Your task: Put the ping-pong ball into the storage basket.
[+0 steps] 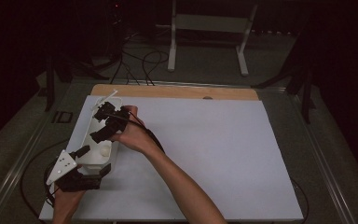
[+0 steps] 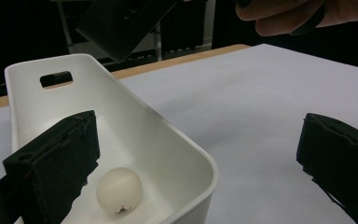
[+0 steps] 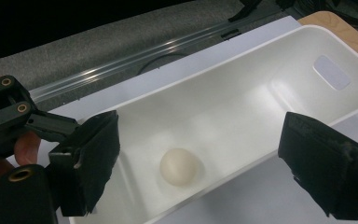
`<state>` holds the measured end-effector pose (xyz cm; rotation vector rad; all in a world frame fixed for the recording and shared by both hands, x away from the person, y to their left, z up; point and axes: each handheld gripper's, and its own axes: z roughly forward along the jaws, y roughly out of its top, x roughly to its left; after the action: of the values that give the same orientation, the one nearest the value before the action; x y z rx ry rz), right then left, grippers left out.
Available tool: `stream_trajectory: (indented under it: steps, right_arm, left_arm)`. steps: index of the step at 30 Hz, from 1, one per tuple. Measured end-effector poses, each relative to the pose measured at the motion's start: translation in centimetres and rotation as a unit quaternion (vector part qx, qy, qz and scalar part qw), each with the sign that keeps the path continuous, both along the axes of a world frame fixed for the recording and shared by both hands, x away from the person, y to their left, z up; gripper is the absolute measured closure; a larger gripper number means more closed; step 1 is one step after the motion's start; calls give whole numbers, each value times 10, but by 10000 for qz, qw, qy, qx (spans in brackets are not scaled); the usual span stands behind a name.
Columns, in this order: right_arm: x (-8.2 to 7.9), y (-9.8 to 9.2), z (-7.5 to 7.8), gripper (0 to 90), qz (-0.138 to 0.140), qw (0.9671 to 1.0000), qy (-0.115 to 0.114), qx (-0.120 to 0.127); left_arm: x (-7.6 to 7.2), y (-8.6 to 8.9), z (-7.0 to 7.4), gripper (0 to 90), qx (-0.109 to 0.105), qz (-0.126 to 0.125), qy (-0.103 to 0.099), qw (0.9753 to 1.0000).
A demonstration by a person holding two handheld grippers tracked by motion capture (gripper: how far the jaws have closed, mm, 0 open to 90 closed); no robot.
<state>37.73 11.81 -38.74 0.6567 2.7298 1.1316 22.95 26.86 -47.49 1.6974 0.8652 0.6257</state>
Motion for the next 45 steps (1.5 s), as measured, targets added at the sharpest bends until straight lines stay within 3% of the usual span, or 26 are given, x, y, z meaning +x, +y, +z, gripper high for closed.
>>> stream_trajectory:
  steps: [16,45]
  right_arm:
    - [1,-16,5,124,-113,9999,-63,35]
    - [4,-71,6,125,-416,9990,-122,141]
  left_arm:
    - [0,-1,0,0,21,-8,13,10000]
    - [1,-1,0,0,29,2,8,10000]
